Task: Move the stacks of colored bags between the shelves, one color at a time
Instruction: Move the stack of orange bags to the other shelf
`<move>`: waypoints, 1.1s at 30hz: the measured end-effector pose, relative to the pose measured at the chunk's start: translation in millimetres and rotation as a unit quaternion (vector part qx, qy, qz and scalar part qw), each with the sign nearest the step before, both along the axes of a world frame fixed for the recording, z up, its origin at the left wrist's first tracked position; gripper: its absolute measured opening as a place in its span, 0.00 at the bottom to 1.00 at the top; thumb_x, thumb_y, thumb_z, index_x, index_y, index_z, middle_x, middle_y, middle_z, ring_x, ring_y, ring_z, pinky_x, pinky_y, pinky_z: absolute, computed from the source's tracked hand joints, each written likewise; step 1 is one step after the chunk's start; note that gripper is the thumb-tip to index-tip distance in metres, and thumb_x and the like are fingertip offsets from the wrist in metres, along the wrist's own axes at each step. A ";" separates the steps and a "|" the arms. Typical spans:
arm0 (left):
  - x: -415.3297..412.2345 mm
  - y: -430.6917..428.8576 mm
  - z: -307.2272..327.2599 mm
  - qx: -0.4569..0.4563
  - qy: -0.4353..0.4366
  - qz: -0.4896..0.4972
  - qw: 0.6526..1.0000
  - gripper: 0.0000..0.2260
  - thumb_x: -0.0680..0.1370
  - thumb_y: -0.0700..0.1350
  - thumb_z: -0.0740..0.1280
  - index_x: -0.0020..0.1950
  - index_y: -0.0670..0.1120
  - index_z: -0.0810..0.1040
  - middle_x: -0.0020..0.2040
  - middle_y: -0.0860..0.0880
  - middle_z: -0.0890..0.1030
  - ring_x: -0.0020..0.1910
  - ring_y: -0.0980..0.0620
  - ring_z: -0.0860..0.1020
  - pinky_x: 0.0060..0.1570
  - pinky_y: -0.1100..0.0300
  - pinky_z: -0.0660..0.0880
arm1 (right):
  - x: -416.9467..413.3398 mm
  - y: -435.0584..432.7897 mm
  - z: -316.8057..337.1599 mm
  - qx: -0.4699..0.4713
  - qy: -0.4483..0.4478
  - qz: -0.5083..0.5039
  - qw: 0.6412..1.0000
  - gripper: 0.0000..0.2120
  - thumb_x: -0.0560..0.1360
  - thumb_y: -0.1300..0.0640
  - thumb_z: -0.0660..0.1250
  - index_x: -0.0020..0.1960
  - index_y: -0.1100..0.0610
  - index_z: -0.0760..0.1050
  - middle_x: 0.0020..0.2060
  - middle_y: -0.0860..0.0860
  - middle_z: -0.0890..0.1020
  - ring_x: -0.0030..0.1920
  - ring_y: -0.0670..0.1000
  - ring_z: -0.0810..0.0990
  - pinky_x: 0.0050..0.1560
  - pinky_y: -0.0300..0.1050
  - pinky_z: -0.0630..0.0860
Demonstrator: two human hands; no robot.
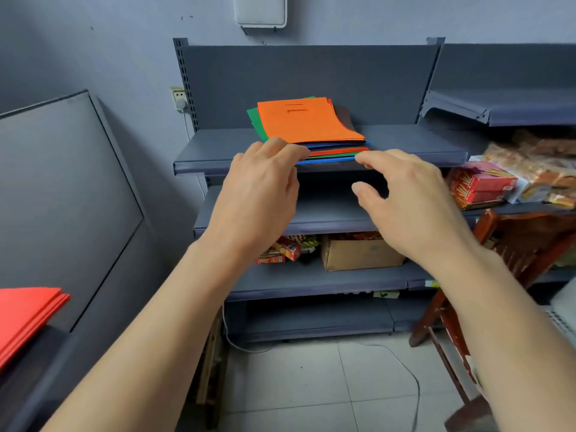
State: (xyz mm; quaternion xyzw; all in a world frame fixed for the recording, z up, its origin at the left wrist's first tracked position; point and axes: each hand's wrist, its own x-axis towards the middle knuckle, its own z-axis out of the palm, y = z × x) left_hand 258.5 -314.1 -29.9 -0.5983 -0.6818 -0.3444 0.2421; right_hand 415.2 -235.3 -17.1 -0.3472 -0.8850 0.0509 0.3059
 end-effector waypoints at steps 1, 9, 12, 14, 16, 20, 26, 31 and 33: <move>-4.8 10.9 -1.1 0.000 -0.001 0.004 1.000 0.14 0.76 0.37 0.59 0.58 0.42 0.79 0.51 0.44 0.80 0.48 0.40 0.77 0.47 0.43 0.74 | -6.0 13.3 -1.6 -0.001 0.000 0.005 1.000 0.17 0.78 0.57 0.62 0.66 0.56 0.71 0.59 0.53 0.77 0.60 0.54 0.72 0.60 0.47 0.66; -30.4 119.7 0.8 0.003 -0.026 0.061 0.998 0.14 0.76 0.36 0.59 0.58 0.41 0.78 0.51 0.43 0.80 0.49 0.40 0.78 0.49 0.45 0.75 | -38.7 138.7 1.1 -0.010 0.010 0.053 0.998 0.19 0.78 0.56 0.61 0.69 0.55 0.69 0.62 0.51 0.75 0.62 0.53 0.71 0.61 0.46 0.67; -34.0 163.2 6.1 0.006 -0.040 0.085 0.996 0.14 0.77 0.35 0.60 0.60 0.42 0.77 0.54 0.45 0.80 0.52 0.43 0.77 0.52 0.48 0.74 | -43.9 187.5 9.2 -0.005 0.005 0.059 0.998 0.19 0.79 0.55 0.61 0.70 0.54 0.68 0.63 0.51 0.74 0.62 0.52 0.71 0.60 0.44 0.67; -36.1 186.6 6.2 0.000 -0.041 0.092 0.995 0.14 0.77 0.35 0.60 0.60 0.42 0.77 0.54 0.45 0.79 0.52 0.43 0.77 0.52 0.48 0.74 | -50.1 214.3 12.2 0.001 0.004 0.062 0.998 0.20 0.79 0.55 0.61 0.70 0.54 0.68 0.63 0.51 0.74 0.62 0.52 0.70 0.60 0.43 0.66; -41.8 205.8 5.2 -0.013 -0.041 0.097 0.994 0.14 0.77 0.35 0.60 0.60 0.42 0.77 0.53 0.45 0.79 0.51 0.43 0.77 0.51 0.48 0.74 | -59.4 236.9 11.3 0.000 0.005 0.069 0.998 0.20 0.79 0.55 0.61 0.70 0.55 0.68 0.64 0.52 0.74 0.63 0.52 0.70 0.61 0.44 0.66; -64.2 233.3 3.1 -0.028 -0.051 0.132 0.990 0.14 0.78 0.35 0.60 0.61 0.43 0.77 0.54 0.45 0.79 0.51 0.43 0.77 0.51 0.48 0.74 | -80.4 272.1 1.8 -0.017 0.000 0.085 0.996 0.20 0.79 0.56 0.61 0.70 0.56 0.68 0.63 0.53 0.74 0.62 0.53 0.71 0.61 0.45 0.68; -107.0 273.5 -13.3 -0.078 -0.100 0.170 0.977 0.14 0.79 0.38 0.59 0.63 0.44 0.75 0.58 0.46 0.77 0.52 0.43 0.76 0.52 0.49 0.74 | -110.6 316.7 -10.0 -0.040 -0.007 0.061 0.997 0.20 0.78 0.56 0.62 0.69 0.56 0.69 0.64 0.53 0.74 0.62 0.54 0.71 0.61 0.44 0.67; -151.8 303.5 -22.1 -0.132 -0.132 0.195 0.963 0.15 0.79 0.41 0.59 0.65 0.44 0.73 0.59 0.45 0.76 0.52 0.43 0.77 0.53 0.49 0.74 | -145.0 341.1 -14.6 -0.053 -0.021 0.039 0.998 0.20 0.78 0.55 0.62 0.69 0.56 0.69 0.63 0.54 0.74 0.62 0.54 0.72 0.60 0.44 0.67; -168.1 314.7 -23.8 -0.170 -0.140 0.202 0.954 0.15 0.78 0.41 0.59 0.65 0.44 0.72 0.59 0.44 0.76 0.54 0.42 0.76 0.54 0.50 0.74 | -160.2 348.9 -15.6 -0.059 -0.020 0.029 0.998 0.20 0.78 0.54 0.62 0.69 0.55 0.69 0.63 0.54 0.74 0.62 0.54 0.71 0.61 0.45 0.67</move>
